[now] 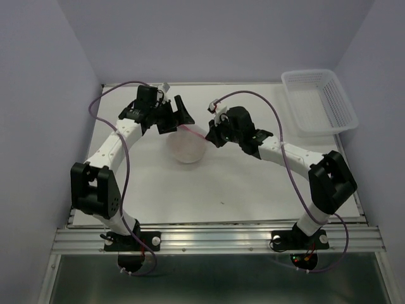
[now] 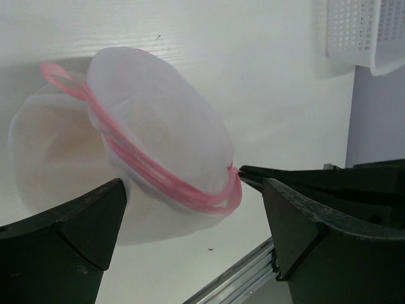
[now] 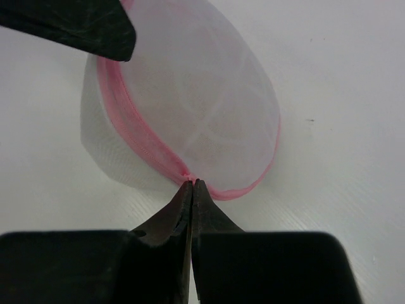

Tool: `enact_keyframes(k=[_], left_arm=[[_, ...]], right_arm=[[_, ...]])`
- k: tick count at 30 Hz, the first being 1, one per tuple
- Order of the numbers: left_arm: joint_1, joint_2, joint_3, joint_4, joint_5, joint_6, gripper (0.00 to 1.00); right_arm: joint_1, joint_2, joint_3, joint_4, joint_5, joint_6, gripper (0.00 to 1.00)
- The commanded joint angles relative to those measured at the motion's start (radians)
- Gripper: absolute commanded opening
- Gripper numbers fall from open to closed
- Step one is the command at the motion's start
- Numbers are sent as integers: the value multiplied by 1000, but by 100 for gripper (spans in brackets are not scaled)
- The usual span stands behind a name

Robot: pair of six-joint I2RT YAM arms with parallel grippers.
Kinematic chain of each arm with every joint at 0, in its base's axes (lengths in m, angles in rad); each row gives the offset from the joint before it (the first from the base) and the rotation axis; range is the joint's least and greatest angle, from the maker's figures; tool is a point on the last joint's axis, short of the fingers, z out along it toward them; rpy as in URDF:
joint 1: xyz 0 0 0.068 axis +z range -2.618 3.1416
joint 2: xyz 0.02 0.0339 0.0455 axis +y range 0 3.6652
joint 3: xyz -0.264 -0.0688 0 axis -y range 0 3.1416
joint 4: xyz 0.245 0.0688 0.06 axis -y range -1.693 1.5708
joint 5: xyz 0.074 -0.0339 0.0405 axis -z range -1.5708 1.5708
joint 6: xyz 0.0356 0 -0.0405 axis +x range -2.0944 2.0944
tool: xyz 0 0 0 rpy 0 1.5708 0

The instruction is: Unzip the laundry bag and remove the bra

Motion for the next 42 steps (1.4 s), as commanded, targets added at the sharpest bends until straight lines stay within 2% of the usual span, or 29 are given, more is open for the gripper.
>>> enact_keyframes(k=[1,5,9,15,22,25,29,34,39,41,42], left_arm=[[-7,-130,-41,-6,-51,-29,99],[-11,-150,-74,-40,-63,-41,99],[-4,-151,-40,-148,-243,-17,99],[44,-128,20,-172,-326,-55,99],[41,-82,149,-144,-266,-38,99],[35,-39,221,-144,-222,-21,99],[30,-15,268,-153,-208,-7,99],[18,-76,210,-150,-179,5,99],[-31,-139,57,-92,-128,-39,99],[-43,-127,28,-70,-137,-87,99],[-60,-99,31,-78,-196,-111,99]], right_arm=[[29,-25,69,23,-53,12,1],[70,4,92,41,-28,12,1],[89,27,112,44,-19,21,1],[89,-26,72,32,48,11,1],[89,-88,125,-63,202,-49,1],[89,-103,149,-68,313,-78,1],[89,-105,159,-77,377,-77,1],[89,-88,133,-80,367,-26,1],[136,-46,92,-54,322,6,1],[152,-32,86,-38,302,-5,1],[165,-17,84,-40,286,-11,1]])
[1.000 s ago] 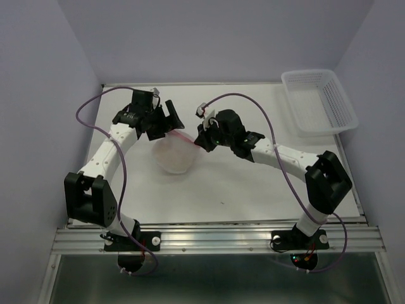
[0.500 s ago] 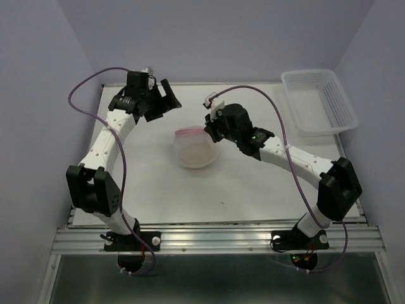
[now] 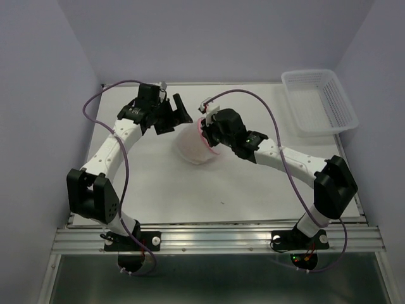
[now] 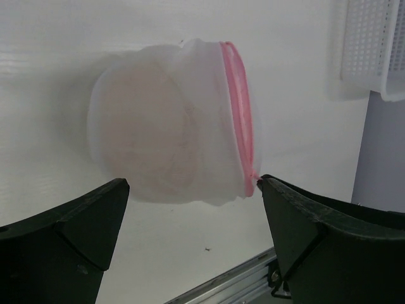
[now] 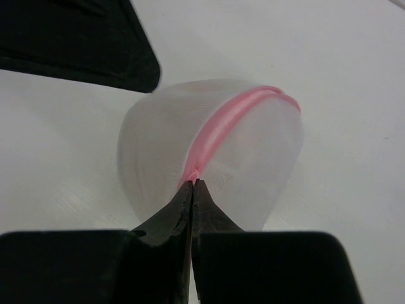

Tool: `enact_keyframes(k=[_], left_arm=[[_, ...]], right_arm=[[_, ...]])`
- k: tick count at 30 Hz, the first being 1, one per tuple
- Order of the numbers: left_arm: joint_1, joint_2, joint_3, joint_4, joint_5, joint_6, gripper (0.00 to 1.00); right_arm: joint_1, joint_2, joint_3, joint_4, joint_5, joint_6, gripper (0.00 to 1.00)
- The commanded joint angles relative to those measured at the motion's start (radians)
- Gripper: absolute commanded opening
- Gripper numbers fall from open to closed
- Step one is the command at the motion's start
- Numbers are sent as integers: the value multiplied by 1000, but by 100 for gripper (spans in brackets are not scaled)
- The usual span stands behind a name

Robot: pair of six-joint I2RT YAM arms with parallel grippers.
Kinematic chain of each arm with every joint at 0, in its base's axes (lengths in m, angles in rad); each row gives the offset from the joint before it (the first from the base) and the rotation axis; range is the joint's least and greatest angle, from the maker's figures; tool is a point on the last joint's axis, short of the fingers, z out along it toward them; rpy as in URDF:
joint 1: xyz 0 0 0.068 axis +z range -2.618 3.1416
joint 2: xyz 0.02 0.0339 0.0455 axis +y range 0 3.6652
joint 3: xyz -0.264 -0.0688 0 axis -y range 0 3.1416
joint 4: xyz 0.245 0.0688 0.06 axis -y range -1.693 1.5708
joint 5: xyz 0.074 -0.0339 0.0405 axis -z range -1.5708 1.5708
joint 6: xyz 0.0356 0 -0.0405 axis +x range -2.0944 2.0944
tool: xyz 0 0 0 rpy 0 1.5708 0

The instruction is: Unzip the laundry bag and remove the bra

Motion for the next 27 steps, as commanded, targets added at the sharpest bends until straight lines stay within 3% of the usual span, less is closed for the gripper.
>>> enact_keyframes(k=[1,7,12,21,26,27], left_arm=[[-45,12,-16,35,-56,-83,99],[-102,73,65,15,-91,-99,99],[-104,90,38,-7,-110,-98,97],[-134,118,6,14,-48,-63,83],[-148,124,-23,-9,-71,-36,81],[-150,123,-28,-10,-76,-33,74]], right_arm=[[47,42,-10,49,-48,5,1],[76,88,-5,49,-29,-21,1],[76,76,-26,104,-39,-11,1],[76,69,-34,126,-41,-9,1],[76,55,-36,127,11,-9,1],[76,55,-36,127,10,-9,1]])
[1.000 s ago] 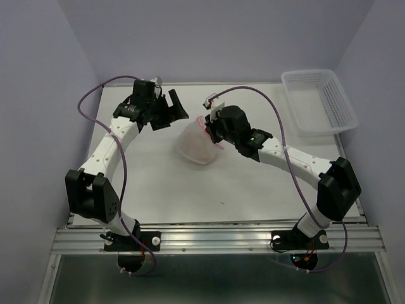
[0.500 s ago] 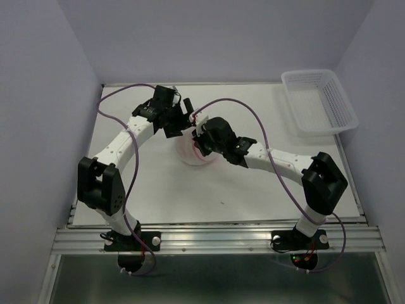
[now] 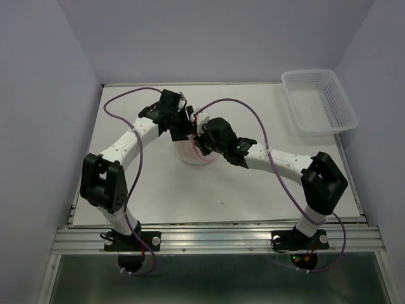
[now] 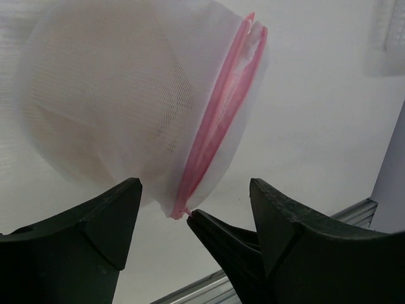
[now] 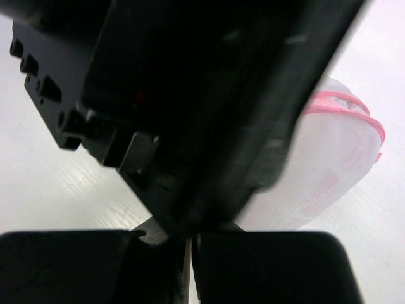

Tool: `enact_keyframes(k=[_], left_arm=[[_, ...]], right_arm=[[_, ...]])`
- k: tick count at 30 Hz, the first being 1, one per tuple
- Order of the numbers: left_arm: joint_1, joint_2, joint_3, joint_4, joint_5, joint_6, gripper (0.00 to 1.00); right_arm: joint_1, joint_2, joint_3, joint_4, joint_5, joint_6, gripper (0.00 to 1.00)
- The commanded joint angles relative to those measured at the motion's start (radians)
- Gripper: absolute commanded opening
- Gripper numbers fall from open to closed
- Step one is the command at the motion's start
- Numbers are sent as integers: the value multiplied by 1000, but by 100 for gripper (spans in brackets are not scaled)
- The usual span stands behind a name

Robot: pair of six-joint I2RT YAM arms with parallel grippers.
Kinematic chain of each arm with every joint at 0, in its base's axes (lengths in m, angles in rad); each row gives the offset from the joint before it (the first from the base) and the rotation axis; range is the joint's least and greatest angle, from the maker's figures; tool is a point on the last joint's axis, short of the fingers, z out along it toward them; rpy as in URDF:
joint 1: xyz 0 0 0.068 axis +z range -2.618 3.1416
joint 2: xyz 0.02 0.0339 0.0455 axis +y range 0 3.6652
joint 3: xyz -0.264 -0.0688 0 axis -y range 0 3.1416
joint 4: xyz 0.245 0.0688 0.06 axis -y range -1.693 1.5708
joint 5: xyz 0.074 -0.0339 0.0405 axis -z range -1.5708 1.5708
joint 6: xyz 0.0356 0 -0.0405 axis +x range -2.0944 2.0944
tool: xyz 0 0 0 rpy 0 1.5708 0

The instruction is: Unzip the laundry bag and remove the bra

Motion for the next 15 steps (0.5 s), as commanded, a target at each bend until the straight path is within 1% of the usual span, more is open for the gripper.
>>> enact_keyframes(k=[1,3,4,5,6,7,8,11,12,15], left_arm=[[-8,-9,-30,-18,-11,40,69],[-7,-8,-35,-19,-11,45,54],[-8,-1,-30,-16,-11,45,36],[-8,0,-25,-18,-11,46,27],[-8,6,-19,-18,-5,46,10],[-7,8,-13,-18,-3,48,3],[-8,11,-2,-18,2,48,0],[-8,8,13,-12,5,48,0],[-8,8,25,-12,-17,43,0],[1,2,45,-12,-43,14,0]], right_arm=[[1,-44,-3,56,38,0,1],[1,-45,-5,57,34,11,1],[1,-50,-8,57,29,34,1],[1,-54,-12,59,26,32,1],[1,-57,-23,60,21,32,1],[1,-65,-28,60,26,35,1],[1,-68,-41,60,35,34,1],[1,-73,-62,45,70,46,1],[1,-74,-72,39,92,58,1],[1,-88,-94,14,92,104,1]])
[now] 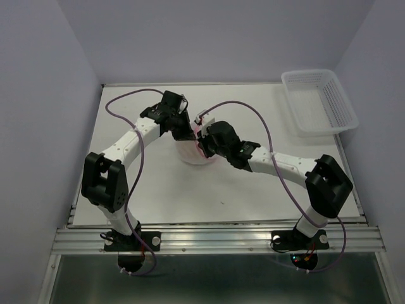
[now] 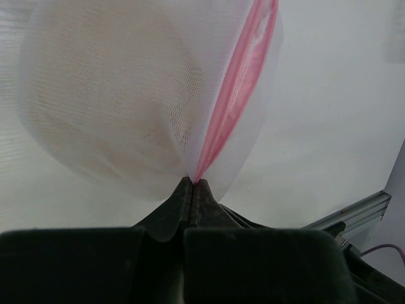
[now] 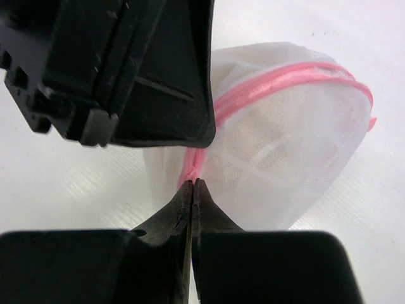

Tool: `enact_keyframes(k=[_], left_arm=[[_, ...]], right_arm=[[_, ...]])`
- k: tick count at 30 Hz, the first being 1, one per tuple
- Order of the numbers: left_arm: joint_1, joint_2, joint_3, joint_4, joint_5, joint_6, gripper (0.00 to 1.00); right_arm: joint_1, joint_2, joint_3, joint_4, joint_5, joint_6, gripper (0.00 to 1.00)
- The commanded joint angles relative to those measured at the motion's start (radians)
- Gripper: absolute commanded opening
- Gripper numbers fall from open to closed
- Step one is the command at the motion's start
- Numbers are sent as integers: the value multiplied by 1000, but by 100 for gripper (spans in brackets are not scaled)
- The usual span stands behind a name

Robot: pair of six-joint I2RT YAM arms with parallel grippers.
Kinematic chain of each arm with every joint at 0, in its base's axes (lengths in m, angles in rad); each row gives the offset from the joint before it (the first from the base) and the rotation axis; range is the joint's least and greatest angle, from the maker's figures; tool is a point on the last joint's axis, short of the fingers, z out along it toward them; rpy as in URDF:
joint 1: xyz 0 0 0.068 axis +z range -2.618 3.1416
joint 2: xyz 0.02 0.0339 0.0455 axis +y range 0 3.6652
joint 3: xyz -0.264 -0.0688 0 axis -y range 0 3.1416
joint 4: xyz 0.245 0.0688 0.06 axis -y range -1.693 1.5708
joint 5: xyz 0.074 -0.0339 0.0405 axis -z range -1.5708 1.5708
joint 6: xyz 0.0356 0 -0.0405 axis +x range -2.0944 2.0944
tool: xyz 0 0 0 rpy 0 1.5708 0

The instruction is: Unzip the laundry bag and remove the bra

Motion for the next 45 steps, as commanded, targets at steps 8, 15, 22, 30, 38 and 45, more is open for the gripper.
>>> enact_keyframes(k=[8,15,22,30,38,45], left_arm=[[125,-49,42,78,-19,-75,0],[190,-83,7,142,99,-14,0],[194,-61,-45,158,151,42,0],[202,-16,42,175,128,43,0],[194,152,168,153,182,35,10],[194,195,305,78,150,60,93]], right_arm=[[-37,-127,-164,-69,134,151,1],[-210,-129,-231,-43,114,178,1],[-389,-19,-223,194,88,108,1],[-380,-67,-212,205,-79,54,1],[-255,-180,-154,96,-67,11,1],[-134,-76,-99,95,-119,34,1]])
